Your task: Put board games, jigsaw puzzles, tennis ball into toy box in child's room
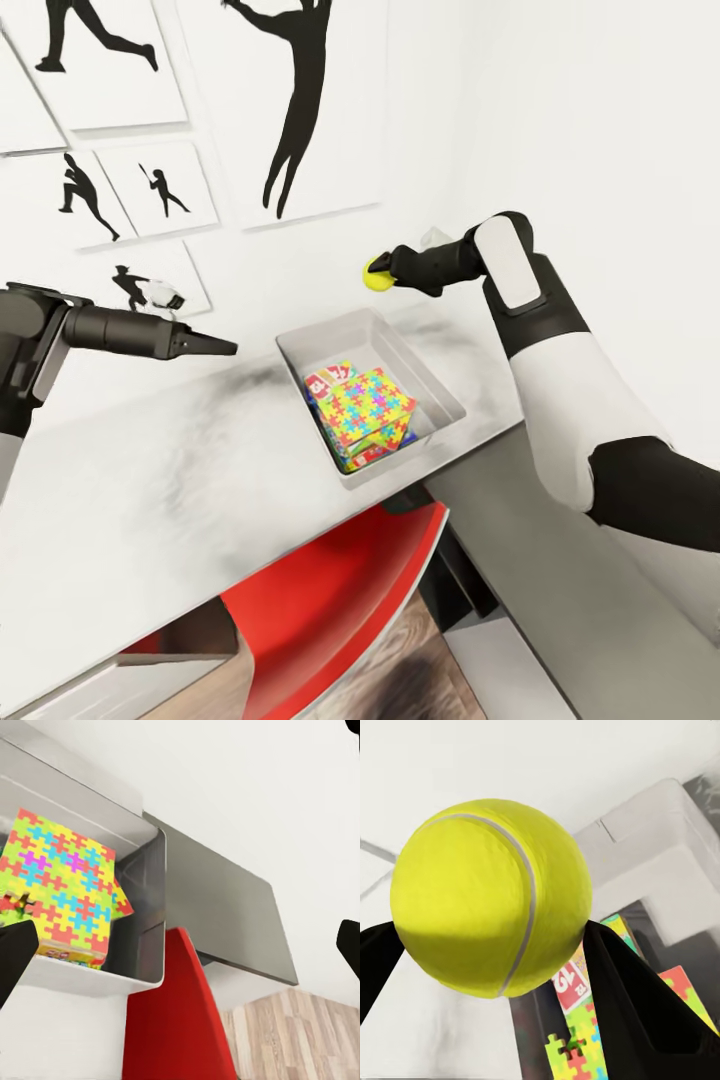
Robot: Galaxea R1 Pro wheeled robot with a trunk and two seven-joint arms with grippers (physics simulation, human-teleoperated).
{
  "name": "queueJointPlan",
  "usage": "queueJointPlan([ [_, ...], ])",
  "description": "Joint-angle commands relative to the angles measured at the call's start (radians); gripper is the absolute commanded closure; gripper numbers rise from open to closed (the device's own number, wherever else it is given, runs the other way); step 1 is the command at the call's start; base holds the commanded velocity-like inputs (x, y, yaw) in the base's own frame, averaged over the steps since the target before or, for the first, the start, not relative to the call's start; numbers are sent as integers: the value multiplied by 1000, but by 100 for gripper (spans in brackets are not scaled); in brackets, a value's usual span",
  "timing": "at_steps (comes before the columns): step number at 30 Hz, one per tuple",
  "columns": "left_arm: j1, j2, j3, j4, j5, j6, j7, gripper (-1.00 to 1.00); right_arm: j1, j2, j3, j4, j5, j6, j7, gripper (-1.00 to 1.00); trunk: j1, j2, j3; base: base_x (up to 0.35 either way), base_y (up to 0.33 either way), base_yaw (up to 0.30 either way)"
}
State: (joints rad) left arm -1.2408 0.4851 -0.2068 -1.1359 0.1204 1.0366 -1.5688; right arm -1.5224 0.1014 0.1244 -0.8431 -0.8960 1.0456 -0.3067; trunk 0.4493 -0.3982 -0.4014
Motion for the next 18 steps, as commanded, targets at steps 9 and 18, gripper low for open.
queueJointPlan([
  [9, 63, 8, 95, 1, 3, 11, -2, -100, -2, 3, 22, -3, -6, 2, -14, 100, 1, -2, 13, 0, 0, 71],
  [18, 107, 37, 146, 1, 2, 11, -2, -100, -3, 2, 21, -5, -3, 2, -15, 100, 1, -2, 28, 0, 0, 76],
])
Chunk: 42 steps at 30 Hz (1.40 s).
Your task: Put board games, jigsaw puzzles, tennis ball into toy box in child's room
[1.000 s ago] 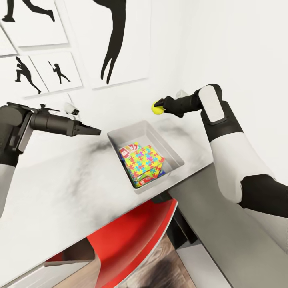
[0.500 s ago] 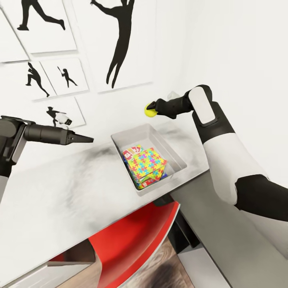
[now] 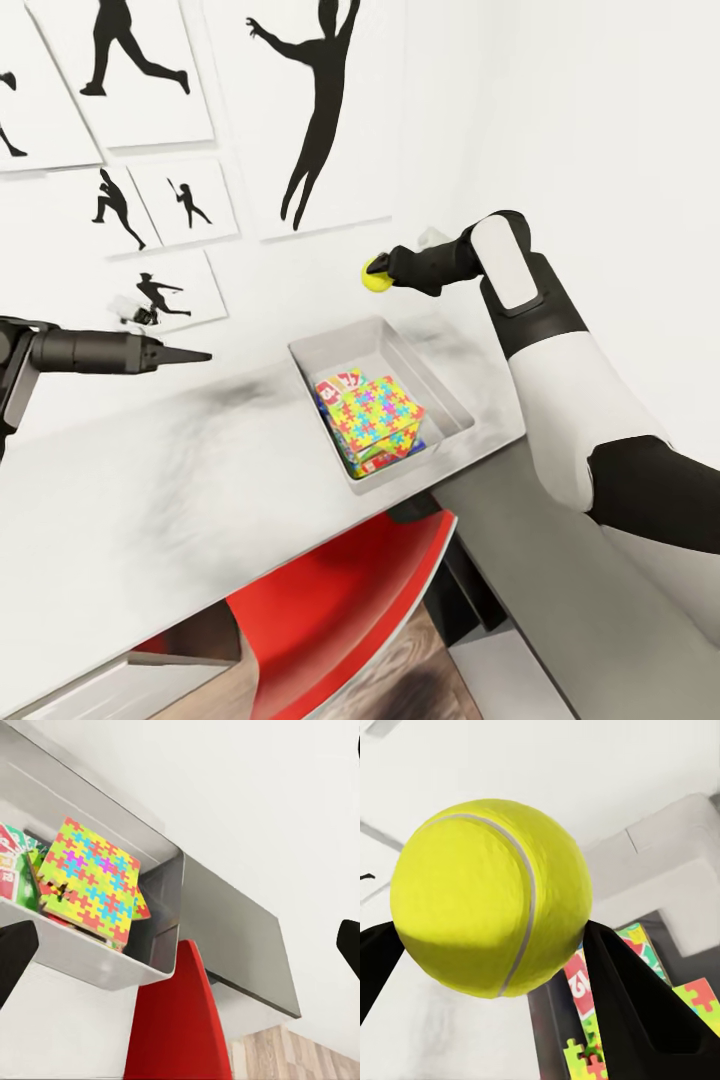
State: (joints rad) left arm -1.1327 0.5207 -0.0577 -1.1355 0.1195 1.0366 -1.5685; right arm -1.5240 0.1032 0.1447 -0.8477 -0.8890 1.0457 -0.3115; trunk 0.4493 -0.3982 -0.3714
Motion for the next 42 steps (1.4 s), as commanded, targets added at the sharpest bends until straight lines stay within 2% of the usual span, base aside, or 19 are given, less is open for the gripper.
queueJointPlan([
  [1, 4, 4, -1, 1, 2, 11, -2, -100, -1, -1, 1, -1, -10, 1, -11, 100, 1, -2, 0, 0, 0, 79],
  [12, 56, 11, 18, 3, 0, 9, -2, -100, 1, -10, 2, 3, -4, 1, -15, 100, 1, -2, 18, 0, 0, 79],
  [18, 93, 10, 22, 8, 0, 7, -2, -100, 82, -4, 8, 1, -2, 1, -63, 100, 1, -2, 28, 0, 0, 79],
  [23, 115, 2, 22, 9, 0, 7, -2, -100, 108, -10, 7, -5, -3, 1, -71, 100, 1, -2, 37, 0, 0, 79],
  [28, 136, -5, 25, 18, 2, 9, 10, -100, 161, -14, 0, -10, -11, 1, -67, 100, 1, -2, 45, 0, 0, 79],
  [35, 143, -6, 84, 64, 2, 8, 34, -100, 185, -14, -4, -78, -17, 1, -63, 100, 1, -2, 57, 0, 0, 74],
  [42, 143, -6, 94, 72, 2, 9, 58, -100, 186, -14, -6, -91, -19, 1, -63, 100, 1, -2, 68, 0, 0, 24],
])
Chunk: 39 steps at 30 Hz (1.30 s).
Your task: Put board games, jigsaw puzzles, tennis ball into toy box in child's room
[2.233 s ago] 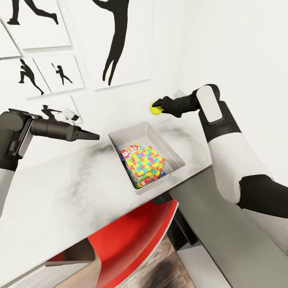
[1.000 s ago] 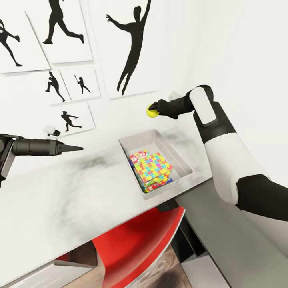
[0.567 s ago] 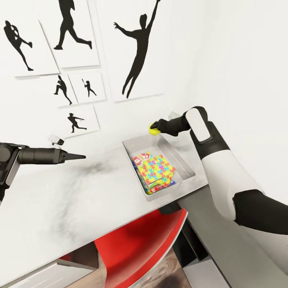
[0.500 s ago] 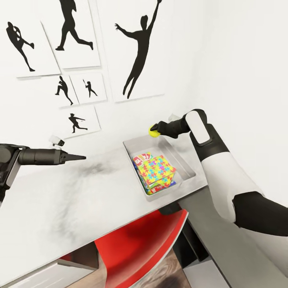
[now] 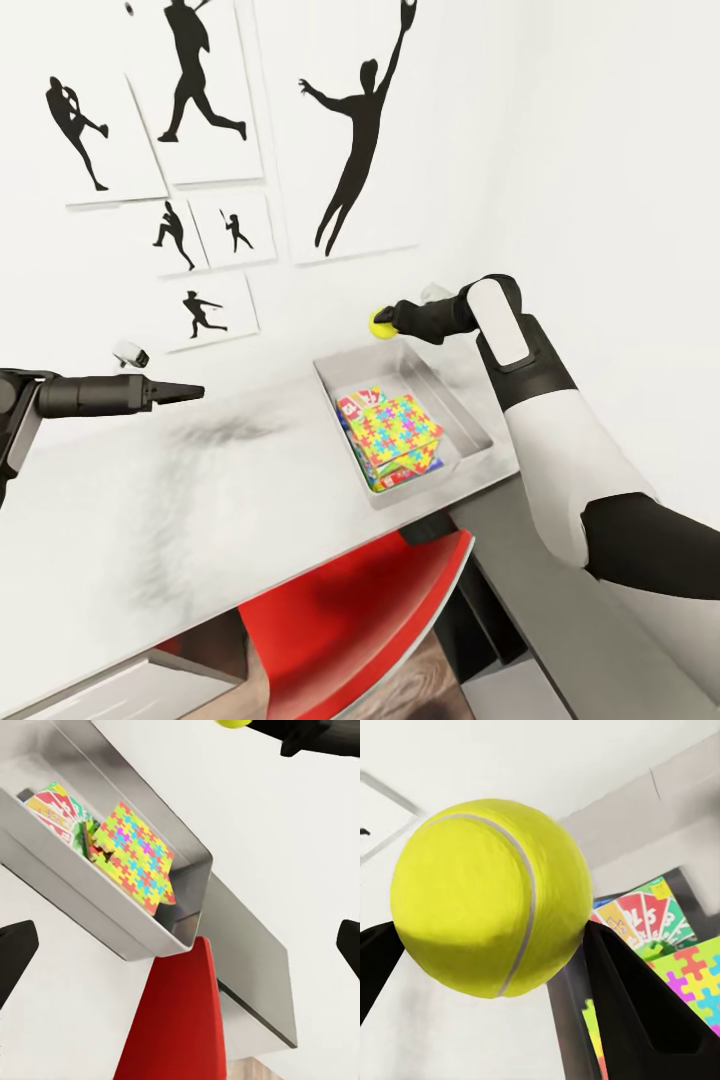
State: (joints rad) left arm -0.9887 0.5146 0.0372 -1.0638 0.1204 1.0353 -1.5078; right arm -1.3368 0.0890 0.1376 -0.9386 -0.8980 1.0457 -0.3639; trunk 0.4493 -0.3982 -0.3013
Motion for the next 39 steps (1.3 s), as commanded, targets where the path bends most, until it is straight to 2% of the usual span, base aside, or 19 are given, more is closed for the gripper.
queueJointPlan([
  [1, -1, 1, 0, 1, 0, 10, -2, -100, -1, 0, 1, -1, -10, 2, -10, 100, 1, -2, 0, 0, 0, 5],
  [10, 2, 2, 1, 6, 1, 9, 14, -100, -1, 0, 1, -2, -5, 2, -14, 100, 1, -2, 12, 0, 0, 1],
  [35, 25, 1, 0, 8, 0, 9, 16, -100, 1, -1, -1, -3, -5, -1, -15, 100, 1, -2, 13, 0, 0, 0],
  [39, 47, -18, 0, 8, -1, 8, 43, -100, 1, -9, -16, -2, -9, 2, -13, 100, 1, -2, 13, 0, 0, 0],
])
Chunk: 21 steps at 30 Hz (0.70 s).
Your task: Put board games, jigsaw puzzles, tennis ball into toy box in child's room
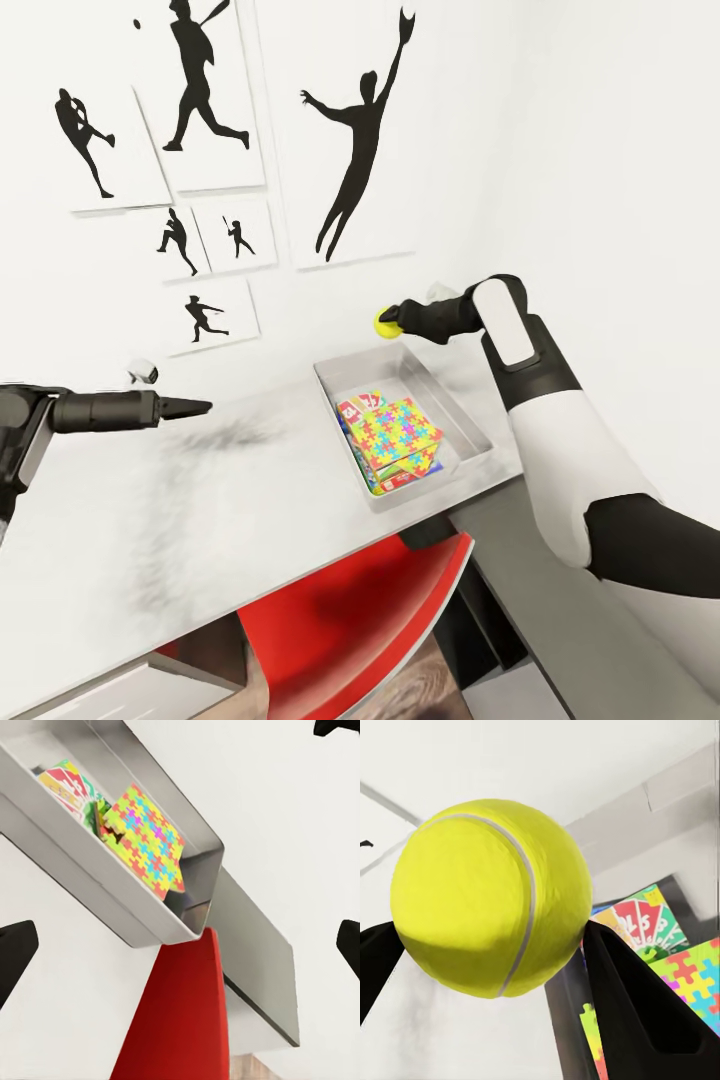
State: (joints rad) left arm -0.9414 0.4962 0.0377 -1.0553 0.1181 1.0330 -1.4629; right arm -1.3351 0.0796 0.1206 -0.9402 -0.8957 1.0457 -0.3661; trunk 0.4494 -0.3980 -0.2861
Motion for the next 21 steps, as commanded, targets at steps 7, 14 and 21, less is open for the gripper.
queueJointPlan([
  [7, 16, -39, 4, 0, 6, 9, 68, -100, 38, -43, -80, 5, -96, 1, -8, 100, 1, -2, -2, 0, 0, 0],
  [14, 21, -49, 66, 0, 9, 13, 76, -100, 123, -114, -120, -50, -330, 1, -8, 100, 1, -2, -2, 0, 0, 0],
  [21, 34, -48, 79, 0, 10, 12, 74, -100, 170, -122, -84, -115, -367, 1, -8, 100, 1, -2, -2, 0, 0, 0],
])
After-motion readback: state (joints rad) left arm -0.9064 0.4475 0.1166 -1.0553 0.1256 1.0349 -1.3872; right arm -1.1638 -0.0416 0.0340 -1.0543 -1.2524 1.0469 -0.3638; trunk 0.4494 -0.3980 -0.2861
